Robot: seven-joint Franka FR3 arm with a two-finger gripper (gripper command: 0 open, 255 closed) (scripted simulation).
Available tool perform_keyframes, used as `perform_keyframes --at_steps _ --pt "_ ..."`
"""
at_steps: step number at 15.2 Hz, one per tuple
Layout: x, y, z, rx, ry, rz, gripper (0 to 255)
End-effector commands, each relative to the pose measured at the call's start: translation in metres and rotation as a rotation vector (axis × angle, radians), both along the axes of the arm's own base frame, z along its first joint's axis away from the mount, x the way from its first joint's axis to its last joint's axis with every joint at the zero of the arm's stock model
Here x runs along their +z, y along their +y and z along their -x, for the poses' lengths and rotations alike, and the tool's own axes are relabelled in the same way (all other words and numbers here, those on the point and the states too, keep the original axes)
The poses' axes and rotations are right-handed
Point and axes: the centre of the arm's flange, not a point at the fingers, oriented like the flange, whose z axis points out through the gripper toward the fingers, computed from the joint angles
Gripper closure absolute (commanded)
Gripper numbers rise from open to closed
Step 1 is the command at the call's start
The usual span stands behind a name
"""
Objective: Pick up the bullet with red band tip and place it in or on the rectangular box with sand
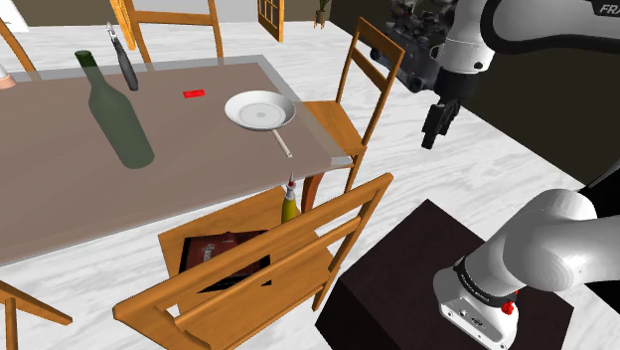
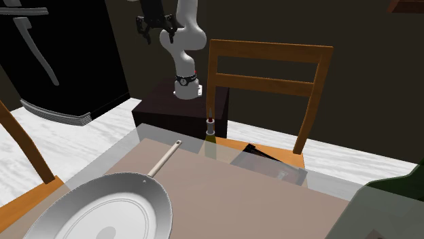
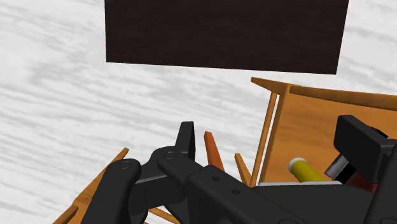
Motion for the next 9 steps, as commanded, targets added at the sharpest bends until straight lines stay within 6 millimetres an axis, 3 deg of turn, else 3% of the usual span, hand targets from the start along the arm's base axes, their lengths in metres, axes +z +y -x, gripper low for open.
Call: perform_keyframes --at_steps 1,9 --pt "0.000 0.000 0.000 0.000 0.000 0.000 0" --pt "-0.048 0.072 -0.057 -0.045 -0.021 0.012 0"
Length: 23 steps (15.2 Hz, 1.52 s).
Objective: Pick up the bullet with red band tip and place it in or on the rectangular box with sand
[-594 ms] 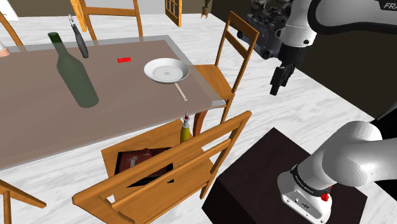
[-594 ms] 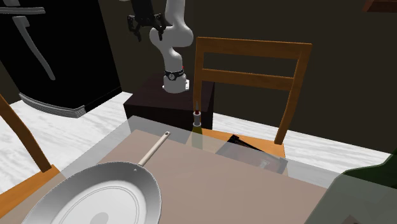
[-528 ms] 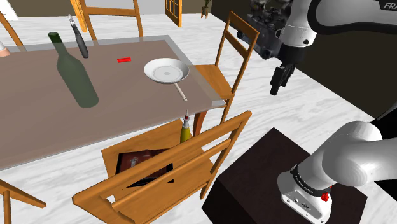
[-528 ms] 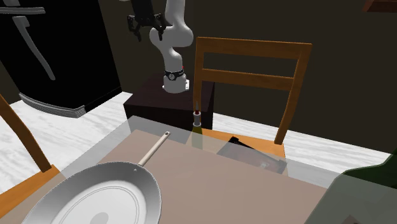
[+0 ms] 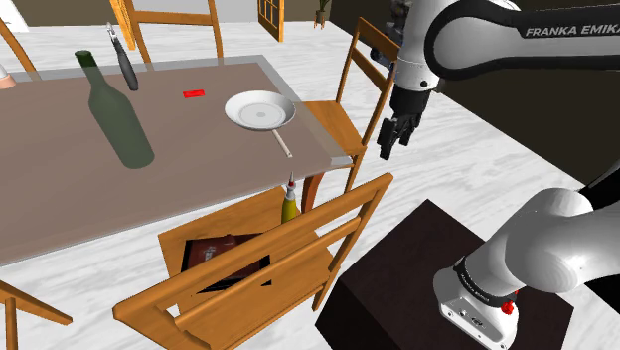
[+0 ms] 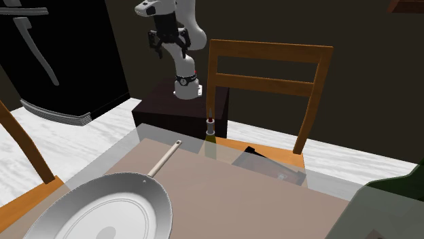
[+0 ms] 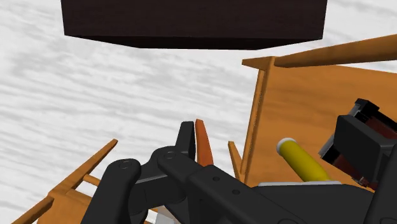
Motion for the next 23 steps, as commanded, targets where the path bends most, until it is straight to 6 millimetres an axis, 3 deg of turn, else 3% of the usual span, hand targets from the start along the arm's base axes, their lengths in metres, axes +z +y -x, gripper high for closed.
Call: perform_keyframes --at_steps 1,21,23 --pt "-0.013 0.015 -0.013 -0.013 -0.006 0.002 0" --pt "-0.132 0.180 -0.174 -0.126 -0.059 0.033 0" --pt "-0.138 0.182 -0.176 -0.127 -0.059 0.033 0"
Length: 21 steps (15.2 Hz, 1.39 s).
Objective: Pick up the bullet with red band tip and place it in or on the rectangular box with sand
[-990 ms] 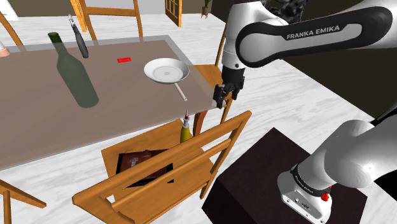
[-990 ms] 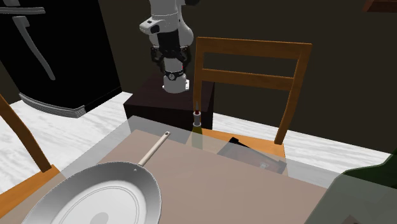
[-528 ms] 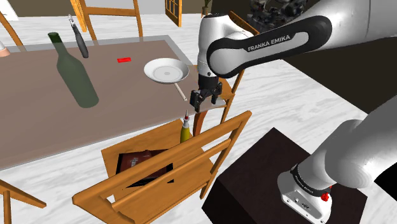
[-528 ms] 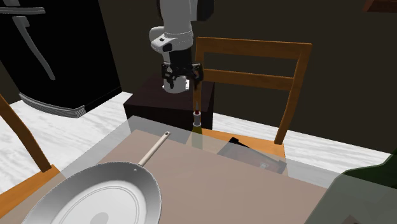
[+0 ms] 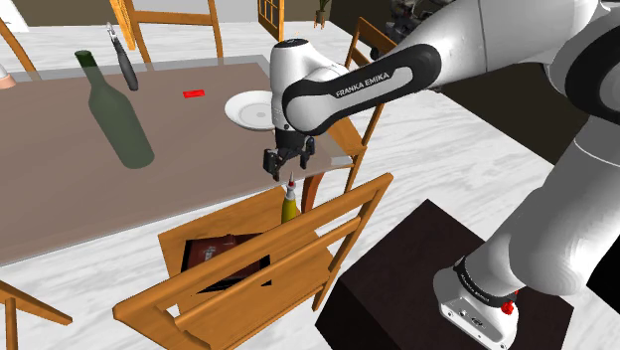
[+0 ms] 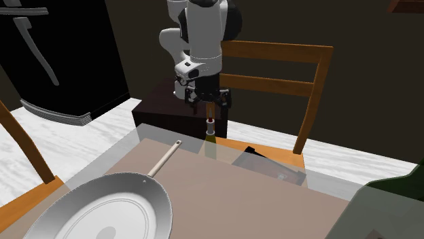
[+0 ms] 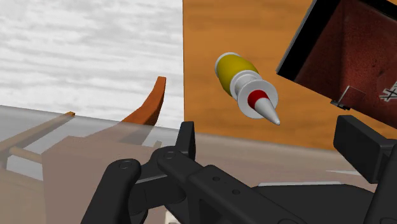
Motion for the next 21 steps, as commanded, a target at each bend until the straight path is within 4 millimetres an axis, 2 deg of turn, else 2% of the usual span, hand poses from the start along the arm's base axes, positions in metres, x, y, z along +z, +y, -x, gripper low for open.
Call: perform_keyframes --at_steps 1,6,14,15,21 --pt "-0.010 0.003 -0.001 -0.002 -0.001 0.000 0" --pt "-0.039 0.003 0.001 -0.002 -0.001 0.000 0" --pt "-0.039 0.003 0.001 -0.002 -0.001 0.000 0" --pt "-0.039 0.003 0.001 -0.002 -0.001 0.000 255" --pt "-0.039 0.003 0.001 -0.002 -0.001 0.000 255"
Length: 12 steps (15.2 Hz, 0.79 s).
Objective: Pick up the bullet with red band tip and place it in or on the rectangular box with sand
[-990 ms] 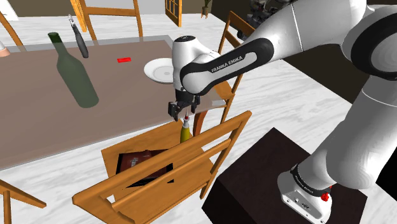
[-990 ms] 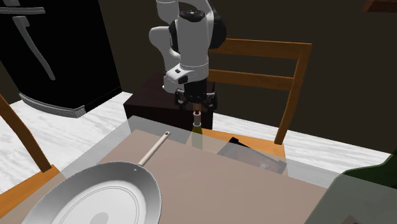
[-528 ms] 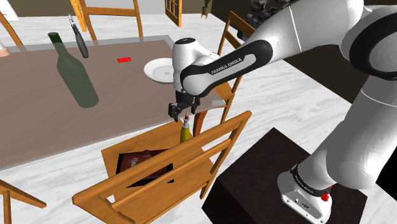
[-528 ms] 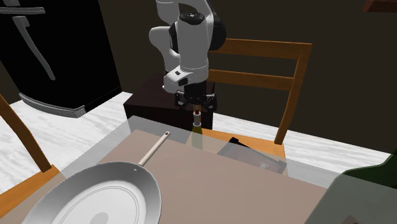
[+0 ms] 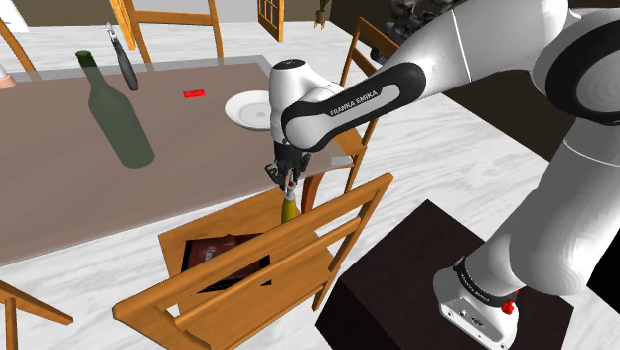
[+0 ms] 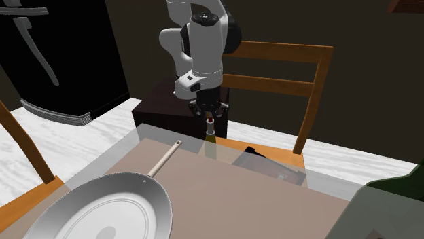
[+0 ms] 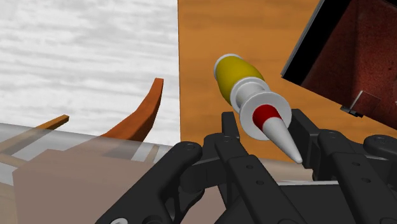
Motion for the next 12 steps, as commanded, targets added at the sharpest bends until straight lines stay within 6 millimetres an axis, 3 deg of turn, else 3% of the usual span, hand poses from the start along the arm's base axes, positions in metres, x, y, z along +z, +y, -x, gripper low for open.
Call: perform_keyframes --at_steps 1,3,12 --pt "0.000 0.000 0.000 0.000 0.000 0.000 255" --pt "0.000 0.000 0.000 0.000 0.000 0.000 255" --pt "0.047 0.000 0.000 0.000 0.000 0.000 255"
